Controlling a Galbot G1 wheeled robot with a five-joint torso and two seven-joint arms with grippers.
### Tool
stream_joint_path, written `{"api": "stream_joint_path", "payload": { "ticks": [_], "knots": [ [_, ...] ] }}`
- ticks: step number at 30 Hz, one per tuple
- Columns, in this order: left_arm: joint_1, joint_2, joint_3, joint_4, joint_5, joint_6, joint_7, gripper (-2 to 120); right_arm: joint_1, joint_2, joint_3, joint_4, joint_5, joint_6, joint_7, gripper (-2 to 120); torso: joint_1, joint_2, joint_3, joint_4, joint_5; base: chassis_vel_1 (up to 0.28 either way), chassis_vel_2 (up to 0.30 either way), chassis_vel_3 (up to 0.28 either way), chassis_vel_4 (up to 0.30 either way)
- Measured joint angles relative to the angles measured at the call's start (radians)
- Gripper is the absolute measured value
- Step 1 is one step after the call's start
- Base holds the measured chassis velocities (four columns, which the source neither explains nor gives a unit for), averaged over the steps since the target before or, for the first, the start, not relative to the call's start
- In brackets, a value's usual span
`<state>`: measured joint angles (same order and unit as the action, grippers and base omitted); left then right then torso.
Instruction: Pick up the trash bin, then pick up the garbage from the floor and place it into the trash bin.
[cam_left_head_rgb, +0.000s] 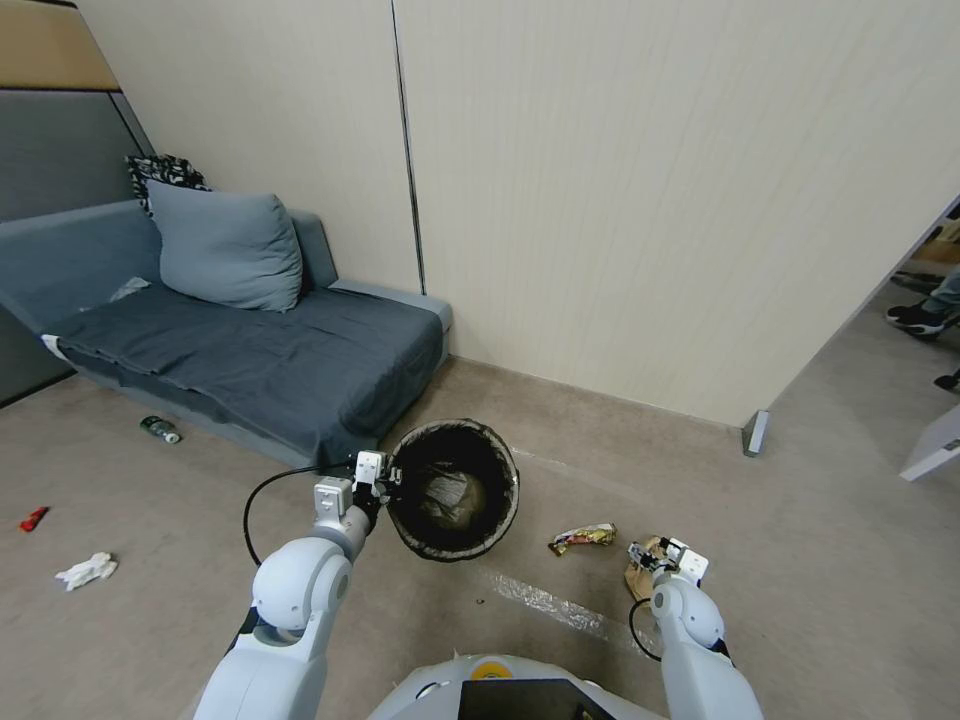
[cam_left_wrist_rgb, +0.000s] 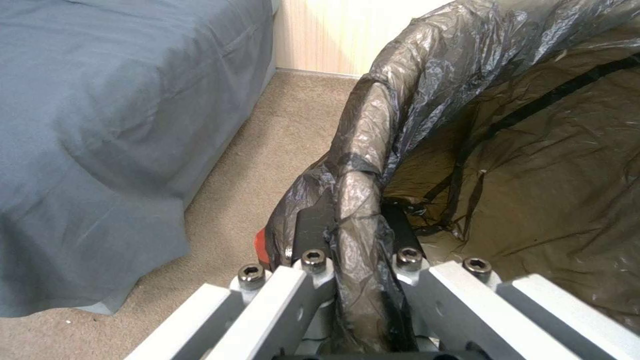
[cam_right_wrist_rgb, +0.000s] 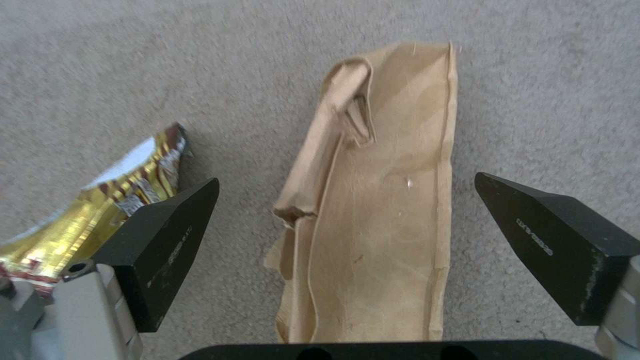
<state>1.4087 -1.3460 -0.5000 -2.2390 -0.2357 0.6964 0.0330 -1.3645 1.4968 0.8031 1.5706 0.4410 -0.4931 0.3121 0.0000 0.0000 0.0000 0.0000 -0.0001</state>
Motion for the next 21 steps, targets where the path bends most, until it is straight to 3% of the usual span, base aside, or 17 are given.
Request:
{"api": "stream_joint_path", "payload": {
  "ticks": [3, 5, 10, 21],
  "knots": [
    [0.0, 0.0, 0.0, 0.0, 0.001, 0.0, 0.0, 1, 0.007, -0.001, 0.0, -0.016, 0.0, 0.0, 0.001, 100, 0.0, 0.0, 0.0, -0.0001, -0.0003, 0.0, 0.0, 0.0, 0.0],
    [-0.001, 0.001, 0.0, 0.0, 0.001, 0.001, 0.0, 1, 0.055, -0.007, 0.002, -0.13, -0.025, 0.016, 0.004, 100, 0.0, 0.0, 0.0, 0.0001, 0.0006, 0.0, 0.0, 0.0, 0.0],
    [-0.002, 0.001, 0.0, 0.002, 0.001, 0.001, 0.0, 1, 0.103, -0.008, -0.002, -0.219, -0.069, 0.038, 0.006, 100, 0.0, 0.0, 0.0, -0.0002, 0.0001, 0.0, 0.0, 0.0, 0.0],
    [-0.003, 0.0, -0.001, 0.006, 0.002, 0.001, 0.0, 1, 0.159, -0.002, -0.01, -0.285, -0.128, 0.053, 0.004, 100, 0.0, 0.0, 0.0, 0.0, 0.0001, 0.0, 0.0, 0.0, 0.0]
  ]
}}
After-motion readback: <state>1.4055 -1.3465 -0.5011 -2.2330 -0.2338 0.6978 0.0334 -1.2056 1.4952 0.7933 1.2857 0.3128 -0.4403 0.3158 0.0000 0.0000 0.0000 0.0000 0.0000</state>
